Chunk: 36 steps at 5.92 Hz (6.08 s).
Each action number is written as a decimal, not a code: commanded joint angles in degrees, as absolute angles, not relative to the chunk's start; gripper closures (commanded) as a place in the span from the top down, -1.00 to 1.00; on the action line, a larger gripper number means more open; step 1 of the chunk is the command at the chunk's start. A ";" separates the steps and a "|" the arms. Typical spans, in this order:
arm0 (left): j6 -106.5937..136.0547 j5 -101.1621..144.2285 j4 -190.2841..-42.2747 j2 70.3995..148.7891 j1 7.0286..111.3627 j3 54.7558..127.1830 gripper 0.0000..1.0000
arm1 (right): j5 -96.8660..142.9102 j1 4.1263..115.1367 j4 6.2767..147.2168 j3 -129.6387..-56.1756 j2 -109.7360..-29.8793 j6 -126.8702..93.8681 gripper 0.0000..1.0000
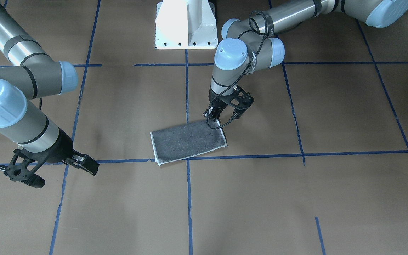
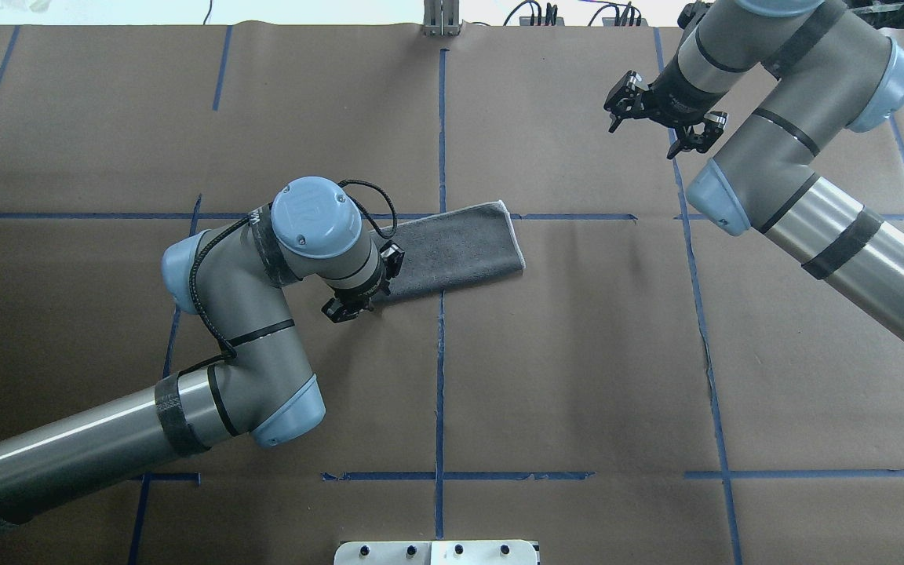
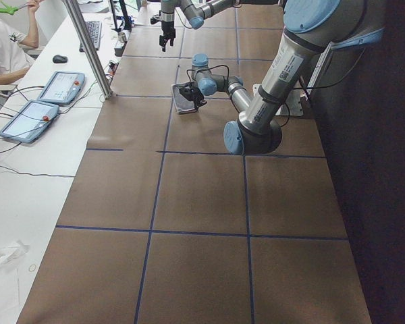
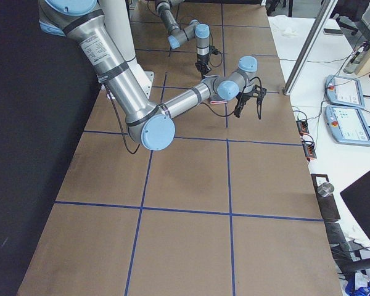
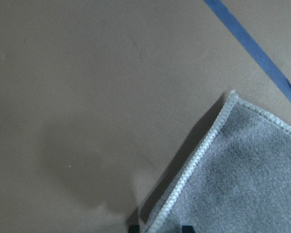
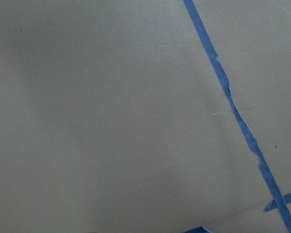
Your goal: Fold towel twice with both arms
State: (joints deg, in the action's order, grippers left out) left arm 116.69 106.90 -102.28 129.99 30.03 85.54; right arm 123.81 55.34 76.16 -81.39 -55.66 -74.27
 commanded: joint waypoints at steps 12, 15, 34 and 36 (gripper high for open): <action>114.70 102.83 -119.53 156.08 31.73 55.82 -0.99 | 129.90 64.60 76.03 -87.45 -71.54 -49.75 1.00; 114.70 102.83 -123.40 160.13 31.29 47.29 -0.98 | 129.64 64.60 76.03 -87.45 -71.54 -49.75 1.00; -4.99 137.99 -81.12 95.54 89.96 88.85 1.00 | 135.96 84.63 91.67 -88.86 -85.67 -1.93 1.00; -9.93 137.55 -80.77 94.75 91.23 84.91 1.00 | 140.97 86.65 85.66 -88.51 -91.29 -1.14 1.00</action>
